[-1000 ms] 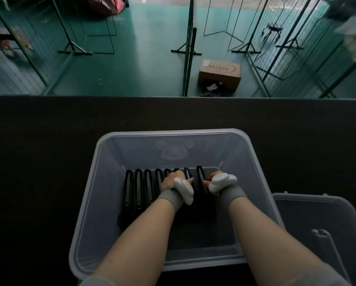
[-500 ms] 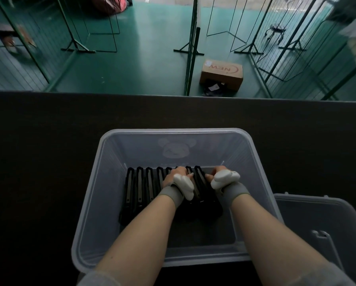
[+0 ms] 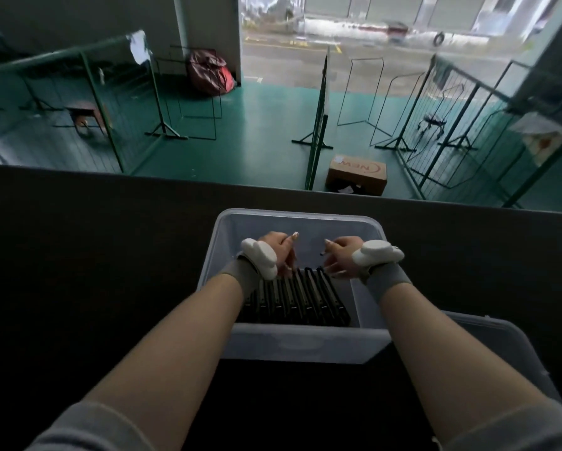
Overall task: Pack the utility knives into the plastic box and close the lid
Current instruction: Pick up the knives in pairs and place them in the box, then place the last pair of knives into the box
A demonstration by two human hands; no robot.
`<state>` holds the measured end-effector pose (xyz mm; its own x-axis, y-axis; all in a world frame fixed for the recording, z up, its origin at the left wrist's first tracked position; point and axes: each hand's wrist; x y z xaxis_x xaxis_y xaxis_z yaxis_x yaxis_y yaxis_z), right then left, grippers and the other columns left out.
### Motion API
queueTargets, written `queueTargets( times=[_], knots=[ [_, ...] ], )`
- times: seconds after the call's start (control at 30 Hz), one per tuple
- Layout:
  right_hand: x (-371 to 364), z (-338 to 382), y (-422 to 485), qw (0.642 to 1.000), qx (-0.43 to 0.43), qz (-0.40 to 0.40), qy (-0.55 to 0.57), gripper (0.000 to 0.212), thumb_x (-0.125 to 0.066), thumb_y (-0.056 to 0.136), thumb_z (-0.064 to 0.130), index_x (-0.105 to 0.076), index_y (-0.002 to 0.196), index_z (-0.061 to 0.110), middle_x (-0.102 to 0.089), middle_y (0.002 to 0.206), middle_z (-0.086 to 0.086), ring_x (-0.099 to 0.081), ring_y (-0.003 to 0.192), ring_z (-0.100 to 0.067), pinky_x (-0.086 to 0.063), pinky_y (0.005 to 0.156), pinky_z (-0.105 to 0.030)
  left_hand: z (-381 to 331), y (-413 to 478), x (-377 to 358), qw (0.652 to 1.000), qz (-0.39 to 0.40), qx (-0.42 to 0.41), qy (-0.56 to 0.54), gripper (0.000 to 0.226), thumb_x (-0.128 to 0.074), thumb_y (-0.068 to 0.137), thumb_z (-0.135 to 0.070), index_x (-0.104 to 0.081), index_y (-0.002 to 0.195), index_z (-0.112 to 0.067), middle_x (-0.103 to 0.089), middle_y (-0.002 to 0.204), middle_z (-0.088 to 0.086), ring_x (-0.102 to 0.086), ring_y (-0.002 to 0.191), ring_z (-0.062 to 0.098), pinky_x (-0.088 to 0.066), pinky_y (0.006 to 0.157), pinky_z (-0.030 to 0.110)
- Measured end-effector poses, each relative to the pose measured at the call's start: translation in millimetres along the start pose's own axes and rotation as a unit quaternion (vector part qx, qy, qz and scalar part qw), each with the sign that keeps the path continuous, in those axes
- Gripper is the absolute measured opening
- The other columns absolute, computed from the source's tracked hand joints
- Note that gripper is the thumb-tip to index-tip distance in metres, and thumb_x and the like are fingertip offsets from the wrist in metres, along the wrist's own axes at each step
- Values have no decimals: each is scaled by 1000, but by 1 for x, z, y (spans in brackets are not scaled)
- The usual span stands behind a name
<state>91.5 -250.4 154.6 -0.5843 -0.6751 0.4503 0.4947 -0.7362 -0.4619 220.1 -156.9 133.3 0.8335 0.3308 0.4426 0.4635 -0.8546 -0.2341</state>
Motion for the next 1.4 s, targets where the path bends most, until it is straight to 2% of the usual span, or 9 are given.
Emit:
queueTargets(
  times=[0.2, 0.43, 0.57, 0.67, 0.77, 0.87, 0.97, 1.03, 1.4],
  knots=[
    [-29, 23, -61, 995, 64, 8, 75, 35, -42, 100, 29, -56, 73, 11, -59, 67, -7, -58, 55, -17, -47, 52, -22, 8, -59, 48, 994, -77, -69, -28, 47, -36, 101, -30, -49, 60, -12, -57, 38, -4, -50, 28, 1, -42, 36, 19],
    [-129, 23, -142, 959, 132, 93, 231, 33, -46, 98, 24, -61, 76, 5, -66, 53, -5, -65, 43, -15, -54, 46, -23, 58, -158, 86, 975, -208, -68, 25, 36, -36, 101, -33, -47, 69, -20, -58, 66, 1, -55, 53, 10, -48, 60, 30],
    [-161, 12, -158, 954, 164, 132, 212, 32, -45, 98, 25, -62, 81, 5, -66, 62, -8, -66, 47, -14, -54, 47, -25, 87, -188, 87, 978, -200, -61, -23, 29, -35, 100, -32, -49, 77, -21, -57, 67, -1, -55, 56, 9, -46, 49, 15],
    [-193, -4, -162, 967, 141, 145, 152, 32, -45, 98, 25, -61, 77, 6, -63, 64, -10, -63, 41, -10, -52, 42, -22, 121, -207, 83, 979, -202, 3, -34, 30, -36, 100, -33, -53, 83, -16, -59, 69, 1, -55, 56, 9, -43, 50, 16],
    [-228, -29, -155, 982, 65, 151, 97, 33, -45, 99, 25, -58, 72, 9, -60, 64, -10, -61, 43, -13, -53, 43, -24, 166, -214, 79, 976, -168, 125, -51, 26, -39, 99, -30, -56, 101, -10, -62, 77, 2, -58, 66, 12, -46, 59, 21],
    [-252, -58, -140, 987, 3, 157, 10, 29, -43, 98, 24, -57, 77, 11, -61, 75, -12, -62, 60, -23, -55, 61, -35, 197, -216, 73, 970, -99, 220, -17, 28, -46, 97, -30, -54, 113, -9, -65, 101, 7, -62, 90, 19, -52, 83, 34],
    [-260, -77, -130, 977, -41, 173, -121, 32, -45, 97, 29, -59, 115, 6, -65, 111, -16, -64, 104, -31, -51, 95, -43, 214, -225, 62, 964, -31, 260, 37, 33, -55, 93, -26, -51, 121, -8, -60, 120, 9, -59, 110, 23, -48, 94, 33],
    [-262, -79, -130, 960, -81, 194, -187, 42, -46, 96, 32, -49, 131, 8, -57, 129, -14, -56, 120, -28, -43, 104, -38, 224, -228, 53, 965, -7, 253, 74, 39, -63, 88, -26, -51, 121, -9, -59, 122, 9, -58, 111, 21, -49, 95, 32],
    [-291, -94, -122, 933, -129, 195, -273, 64, -64, 83, 41, -41, 135, 10, -50, 133, -11, -53, 120, -26, -46, 94, -35, 246, -230, 55, 927, 73, 250, 269, 48, -55, 87, -50, -50, 122, -18, -51, 124, 3, -51, 114, 19, -46, 98, 36]
  ],
)
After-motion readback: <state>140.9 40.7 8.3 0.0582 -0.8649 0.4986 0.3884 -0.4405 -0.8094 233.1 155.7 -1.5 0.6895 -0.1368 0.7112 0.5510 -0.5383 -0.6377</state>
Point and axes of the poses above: each hand's wrist, its own y-axis towards the middle knuckle, its own x-axis out of the back of the hand, z = x × y
